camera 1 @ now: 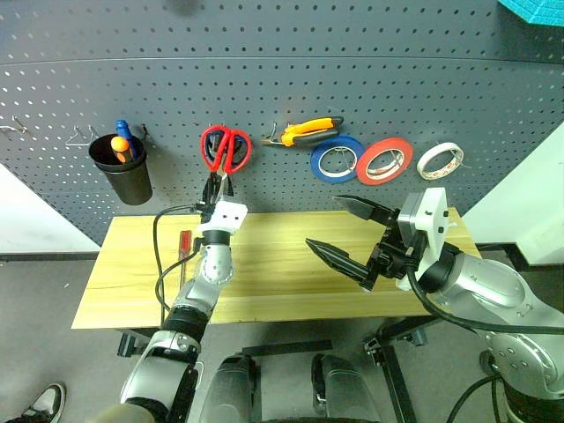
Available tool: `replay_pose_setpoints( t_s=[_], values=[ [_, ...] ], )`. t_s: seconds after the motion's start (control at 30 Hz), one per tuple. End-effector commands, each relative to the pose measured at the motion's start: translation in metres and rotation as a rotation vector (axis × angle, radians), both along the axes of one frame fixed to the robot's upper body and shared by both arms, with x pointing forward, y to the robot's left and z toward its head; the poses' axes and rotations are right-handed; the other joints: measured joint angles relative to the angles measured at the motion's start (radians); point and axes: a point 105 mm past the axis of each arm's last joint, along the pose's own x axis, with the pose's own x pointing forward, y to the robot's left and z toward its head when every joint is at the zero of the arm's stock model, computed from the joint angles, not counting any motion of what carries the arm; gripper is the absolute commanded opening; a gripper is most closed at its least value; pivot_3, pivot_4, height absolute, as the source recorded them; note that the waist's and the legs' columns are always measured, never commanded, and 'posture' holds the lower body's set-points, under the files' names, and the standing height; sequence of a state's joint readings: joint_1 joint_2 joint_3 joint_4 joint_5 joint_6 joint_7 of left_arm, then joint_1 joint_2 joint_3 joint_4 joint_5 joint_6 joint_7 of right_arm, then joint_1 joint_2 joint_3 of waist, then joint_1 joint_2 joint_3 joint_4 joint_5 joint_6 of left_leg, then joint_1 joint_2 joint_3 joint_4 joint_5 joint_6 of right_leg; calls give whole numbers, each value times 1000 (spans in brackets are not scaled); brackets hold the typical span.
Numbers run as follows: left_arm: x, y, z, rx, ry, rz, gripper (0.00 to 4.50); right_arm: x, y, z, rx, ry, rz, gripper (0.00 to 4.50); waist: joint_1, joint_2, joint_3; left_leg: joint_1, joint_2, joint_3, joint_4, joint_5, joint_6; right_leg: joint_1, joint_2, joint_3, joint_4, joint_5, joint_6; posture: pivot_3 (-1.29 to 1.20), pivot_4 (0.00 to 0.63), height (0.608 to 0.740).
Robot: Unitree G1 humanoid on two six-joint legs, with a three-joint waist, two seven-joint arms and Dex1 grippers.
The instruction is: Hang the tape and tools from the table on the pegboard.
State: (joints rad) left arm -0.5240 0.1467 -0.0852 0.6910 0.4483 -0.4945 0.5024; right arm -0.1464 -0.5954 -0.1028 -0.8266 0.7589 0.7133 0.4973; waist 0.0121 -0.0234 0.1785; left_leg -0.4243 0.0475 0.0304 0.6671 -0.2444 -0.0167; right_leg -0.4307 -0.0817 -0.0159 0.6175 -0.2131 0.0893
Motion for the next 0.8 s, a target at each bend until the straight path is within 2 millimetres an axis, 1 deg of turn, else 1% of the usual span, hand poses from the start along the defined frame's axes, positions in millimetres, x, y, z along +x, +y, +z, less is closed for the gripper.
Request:
replay_pose_setpoints(
  t_s=[0.03,0.13,0.33,0.47,0.5,0.57,0.63,0.73,0.8],
  values=[
    [7,-7,4,-17,8,-23,1079,-7,5,9,-2,-54,26,4500,0,0,0,0,0,0,0,0,0,0,0,0,0,0,0,-45,127,716],
    [9,-7,0,-35,31,-17,1079,-6,4,8,-7,-53,20,4500,-1,0,0,0,0,0,0,0,0,0,0,0,0,0,0,-45,126,716],
    [10,-1,-10,-35,93,8,3127,-6,3,7,-11,-52,17,4500,0,0,0,0,0,0,0,0,0,0,0,0,0,0,0,-40,125,716],
    [10,4,-11,-58,95,39,4399,-5,4,6,-12,-51,20,4500,0,0,0,0,0,0,0,0,0,0,0,0,0,0,0,-36,125,716],
    [9,4,-11,-68,98,33,4481,-5,4,6,-13,-50,20,4500,0,0,0,0,0,0,0,0,0,0,0,0,1,0,0,-36,125,716],
    [7,7,-16,-93,118,27,4481,-5,5,5,-17,-49,23,4500,0,0,0,0,0,0,0,0,0,0,0,0,1,0,0,-35,125,716],
    [2,12,-24,-95,149,24,4481,-6,5,5,-17,-48,24,4500,-2,0,0,0,0,0,0,0,0,0,0,0,0,0,0,-34,128,716],
    [-11,20,-43,-110,237,2,4481,-7,5,2,-22,-38,22,4500,-5,0,0,1,0,0,0,0,0,0,0,0,1,0,0,-36,137,716],
    [-18,32,-46,-151,275,20,4481,-7,5,1,-25,-34,21,4500,-6,0,0,1,0,0,0,0,0,0,0,0,1,0,0,-36,140,716]
  ],
)
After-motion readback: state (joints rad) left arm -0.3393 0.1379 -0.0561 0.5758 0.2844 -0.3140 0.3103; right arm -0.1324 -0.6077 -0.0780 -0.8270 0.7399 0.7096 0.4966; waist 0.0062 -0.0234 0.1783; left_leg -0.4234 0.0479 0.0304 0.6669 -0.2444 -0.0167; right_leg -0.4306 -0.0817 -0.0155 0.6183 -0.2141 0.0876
